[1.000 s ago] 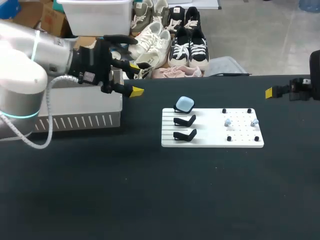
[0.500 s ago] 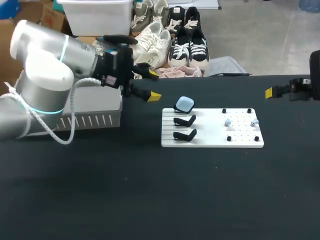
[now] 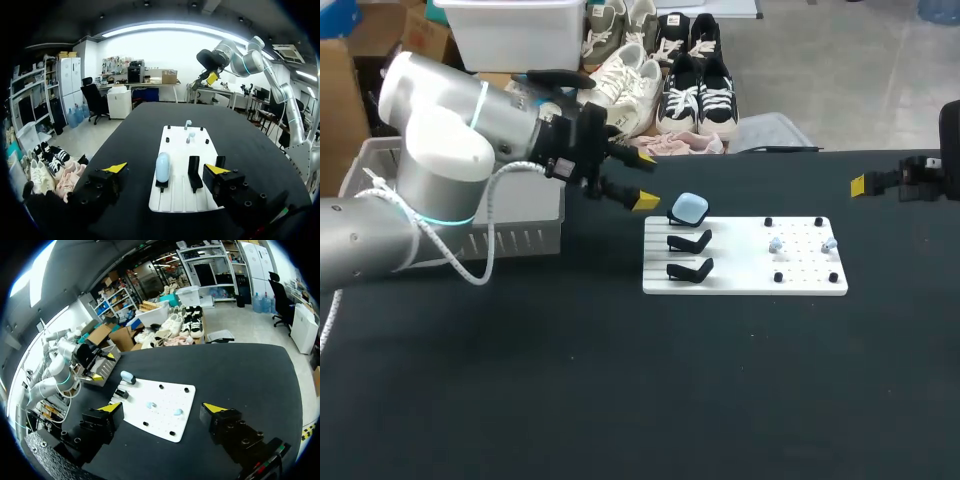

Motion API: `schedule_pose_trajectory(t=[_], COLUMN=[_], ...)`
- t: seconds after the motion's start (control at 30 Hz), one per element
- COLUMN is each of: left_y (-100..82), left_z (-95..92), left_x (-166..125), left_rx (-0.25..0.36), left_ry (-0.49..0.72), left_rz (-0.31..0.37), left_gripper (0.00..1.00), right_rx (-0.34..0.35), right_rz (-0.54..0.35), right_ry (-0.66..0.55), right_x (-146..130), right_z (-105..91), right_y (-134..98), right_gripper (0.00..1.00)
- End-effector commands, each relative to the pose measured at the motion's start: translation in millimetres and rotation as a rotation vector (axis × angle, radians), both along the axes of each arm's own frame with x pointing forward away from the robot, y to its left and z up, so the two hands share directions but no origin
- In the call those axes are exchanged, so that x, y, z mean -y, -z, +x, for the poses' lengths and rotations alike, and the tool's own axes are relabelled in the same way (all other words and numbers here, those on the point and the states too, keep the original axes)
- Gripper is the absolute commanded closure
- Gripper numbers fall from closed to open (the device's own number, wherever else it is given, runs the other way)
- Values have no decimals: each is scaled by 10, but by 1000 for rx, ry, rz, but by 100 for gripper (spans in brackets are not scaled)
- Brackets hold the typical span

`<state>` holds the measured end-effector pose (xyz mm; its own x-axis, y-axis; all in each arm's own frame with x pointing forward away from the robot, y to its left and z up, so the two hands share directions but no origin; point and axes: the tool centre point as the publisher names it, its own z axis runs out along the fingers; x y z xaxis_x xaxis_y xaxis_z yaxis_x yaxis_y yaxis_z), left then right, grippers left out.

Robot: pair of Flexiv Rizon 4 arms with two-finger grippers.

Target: Pick up each earbud case from the left stands, insert the matching earbuds, close the lid, and place the case in the box.

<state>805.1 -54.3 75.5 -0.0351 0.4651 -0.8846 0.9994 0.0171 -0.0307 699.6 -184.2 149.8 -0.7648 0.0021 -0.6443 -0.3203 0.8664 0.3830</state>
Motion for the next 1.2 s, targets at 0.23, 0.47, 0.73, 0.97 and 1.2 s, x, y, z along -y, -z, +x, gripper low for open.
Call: schedule_pose_trajectory(t=[0.23, 0.47, 0.73, 0.97, 1.2], left_y=[132, 180, 235, 278, 337], left_z=[35, 9, -31, -48, -22], left_x=[159, 211, 241, 311, 357], left_rx=[5, 21, 7, 3, 0], left_ry=[37, 8, -17, -21, -33], left_rz=[20, 42, 53, 57, 66], left_gripper=[0, 0, 0, 0, 0], right_rx=[-1, -1, -1, -1, -1], right_rz=[2, 2, 2, 2, 2], right_ry=[-4, -4, -4, -4, -4], right_x=[9, 9, 9, 9, 9], right_z=[5, 5, 5, 5, 5], right_y=[2, 2, 2, 2, 2], right_gripper=[0, 0, 0, 0, 0])
